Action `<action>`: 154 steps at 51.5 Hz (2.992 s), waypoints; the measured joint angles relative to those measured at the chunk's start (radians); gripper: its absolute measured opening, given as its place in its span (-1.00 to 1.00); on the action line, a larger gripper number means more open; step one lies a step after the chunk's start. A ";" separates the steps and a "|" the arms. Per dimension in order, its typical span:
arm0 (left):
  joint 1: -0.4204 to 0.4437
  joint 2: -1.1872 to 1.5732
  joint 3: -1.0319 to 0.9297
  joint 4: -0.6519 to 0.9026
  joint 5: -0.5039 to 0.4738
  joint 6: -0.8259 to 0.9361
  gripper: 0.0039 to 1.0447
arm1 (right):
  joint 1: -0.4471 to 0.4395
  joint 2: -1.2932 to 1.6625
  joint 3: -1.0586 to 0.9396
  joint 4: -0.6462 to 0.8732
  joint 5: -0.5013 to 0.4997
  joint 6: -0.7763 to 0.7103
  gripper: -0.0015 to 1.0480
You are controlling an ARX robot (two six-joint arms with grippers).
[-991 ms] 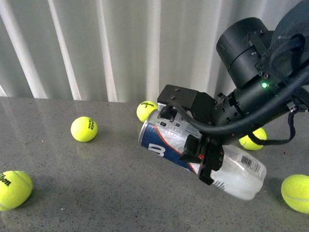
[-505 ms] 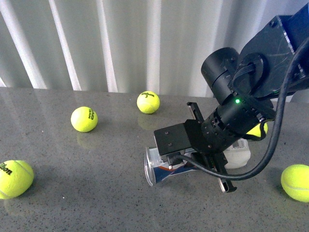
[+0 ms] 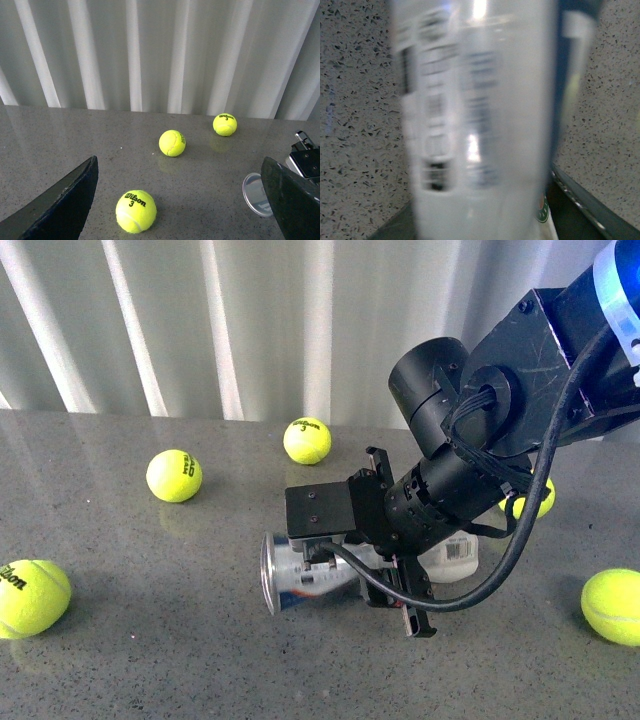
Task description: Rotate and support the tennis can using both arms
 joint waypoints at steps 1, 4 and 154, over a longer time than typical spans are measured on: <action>0.000 0.000 0.000 0.000 0.000 0.000 0.88 | 0.000 -0.002 -0.002 -0.002 -0.003 0.007 0.11; 0.000 0.000 0.000 0.000 0.000 0.000 0.88 | 0.000 -0.006 -0.006 -0.004 -0.011 0.018 0.23; 0.000 -0.001 0.000 0.000 0.000 0.000 0.88 | -0.380 -1.925 -1.383 0.579 0.372 1.309 -0.93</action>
